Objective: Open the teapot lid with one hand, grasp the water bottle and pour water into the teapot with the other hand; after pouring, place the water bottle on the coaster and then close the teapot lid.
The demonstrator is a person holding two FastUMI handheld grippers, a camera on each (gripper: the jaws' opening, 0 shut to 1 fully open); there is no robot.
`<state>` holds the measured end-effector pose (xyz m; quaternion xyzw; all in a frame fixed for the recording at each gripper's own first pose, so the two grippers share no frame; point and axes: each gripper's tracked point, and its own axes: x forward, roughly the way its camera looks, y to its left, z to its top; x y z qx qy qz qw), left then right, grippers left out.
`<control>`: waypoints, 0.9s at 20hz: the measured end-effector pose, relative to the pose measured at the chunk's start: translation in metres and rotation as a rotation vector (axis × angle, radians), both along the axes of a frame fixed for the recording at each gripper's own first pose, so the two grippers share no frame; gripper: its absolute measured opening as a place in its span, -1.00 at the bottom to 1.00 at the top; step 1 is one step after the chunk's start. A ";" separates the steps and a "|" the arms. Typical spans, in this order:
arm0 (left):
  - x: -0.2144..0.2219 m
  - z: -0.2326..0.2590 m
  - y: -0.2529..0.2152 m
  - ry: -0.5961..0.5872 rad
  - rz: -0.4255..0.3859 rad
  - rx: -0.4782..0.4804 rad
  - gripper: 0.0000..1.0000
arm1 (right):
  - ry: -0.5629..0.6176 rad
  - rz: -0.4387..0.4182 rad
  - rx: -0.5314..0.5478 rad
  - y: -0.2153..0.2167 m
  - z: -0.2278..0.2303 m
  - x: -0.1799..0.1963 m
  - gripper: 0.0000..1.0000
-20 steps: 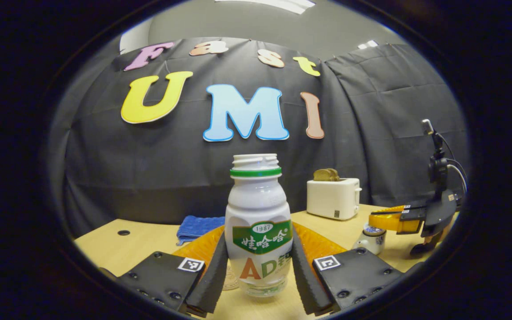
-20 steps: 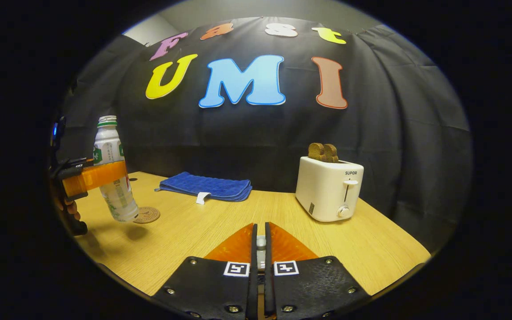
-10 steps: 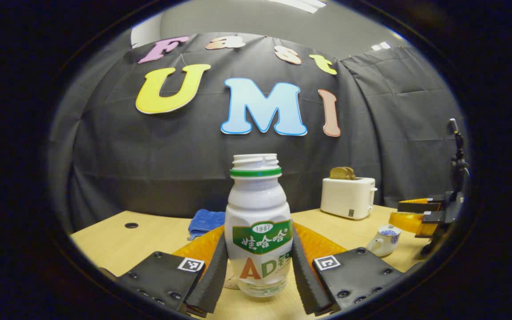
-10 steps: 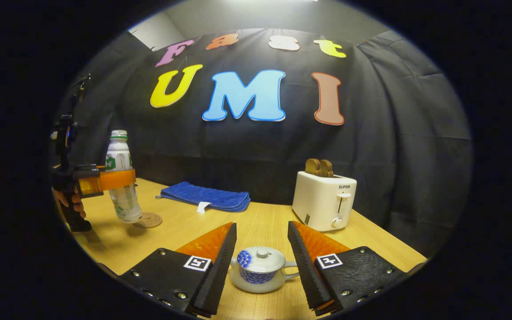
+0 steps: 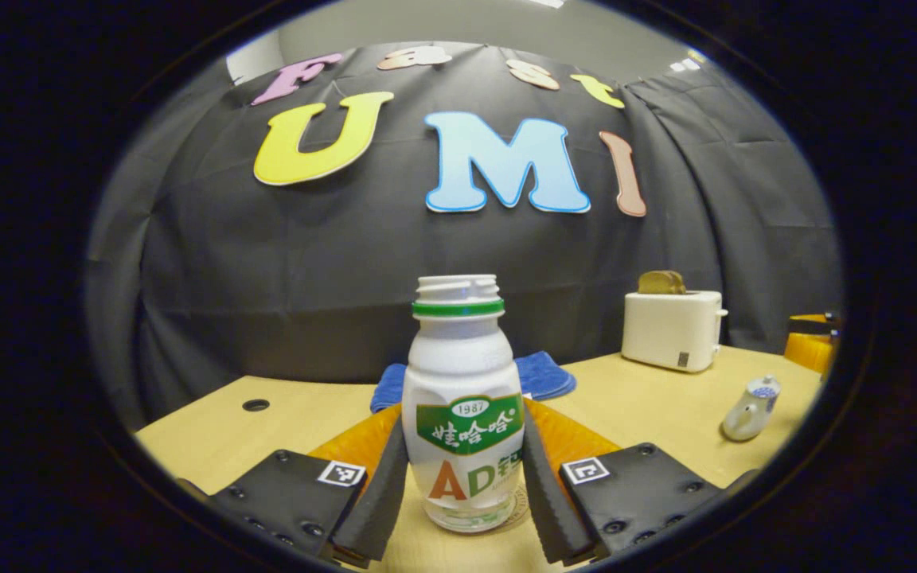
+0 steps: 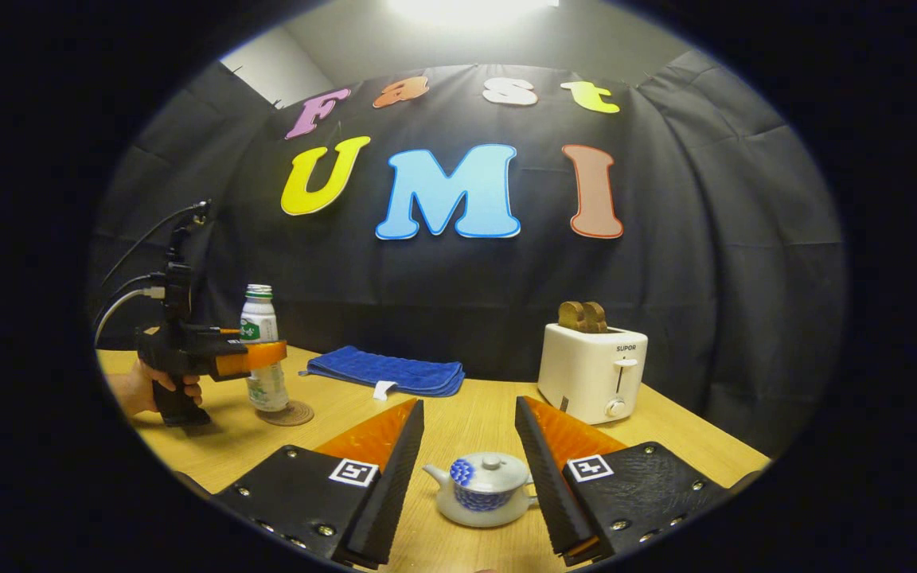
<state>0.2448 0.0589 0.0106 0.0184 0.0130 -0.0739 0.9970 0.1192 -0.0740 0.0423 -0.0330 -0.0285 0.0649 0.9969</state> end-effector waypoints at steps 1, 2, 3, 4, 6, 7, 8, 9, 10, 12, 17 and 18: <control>0.005 -0.003 -0.001 -0.002 0.000 0.008 0.50 | 0.000 0.005 -0.003 0.001 0.000 0.000 0.43; 0.008 -0.005 -0.004 0.003 -0.007 0.014 0.41 | 0.002 0.005 -0.004 0.001 -0.001 0.000 0.44; 0.012 -0.007 -0.006 0.010 -0.009 0.017 0.50 | 0.006 0.002 -0.003 -0.001 -0.003 0.002 0.44; 0.014 -0.008 -0.007 0.008 -0.011 0.022 0.50 | 0.010 -0.003 0.000 -0.003 -0.003 0.003 0.44; 0.013 -0.005 -0.016 0.008 -0.039 0.007 0.50 | 0.011 -0.007 0.008 -0.004 -0.004 0.003 0.43; 0.014 -0.008 -0.016 0.011 -0.038 0.013 0.50 | 0.010 -0.006 0.007 -0.003 -0.003 0.003 0.43; 0.015 -0.007 -0.015 0.009 -0.039 0.014 0.59 | 0.010 -0.004 0.005 -0.002 -0.003 0.003 0.43; 0.016 -0.008 -0.016 0.009 -0.038 0.013 0.50 | 0.011 -0.002 0.003 -0.001 -0.003 0.003 0.43; 0.016 -0.008 -0.015 0.008 -0.038 0.013 0.50 | 0.013 0.000 0.002 -0.001 -0.004 0.003 0.43; 0.017 -0.014 -0.014 0.025 -0.035 0.035 0.67 | 0.011 0.007 0.006 0.000 -0.003 0.001 0.43; 0.009 -0.005 0.002 -0.003 0.044 0.023 1.00 | 0.005 0.016 0.017 0.002 -0.001 0.000 0.43; 0.007 -0.004 0.002 -0.002 0.040 0.004 0.94 | 0.006 0.021 0.018 0.003 -0.002 -0.001 0.43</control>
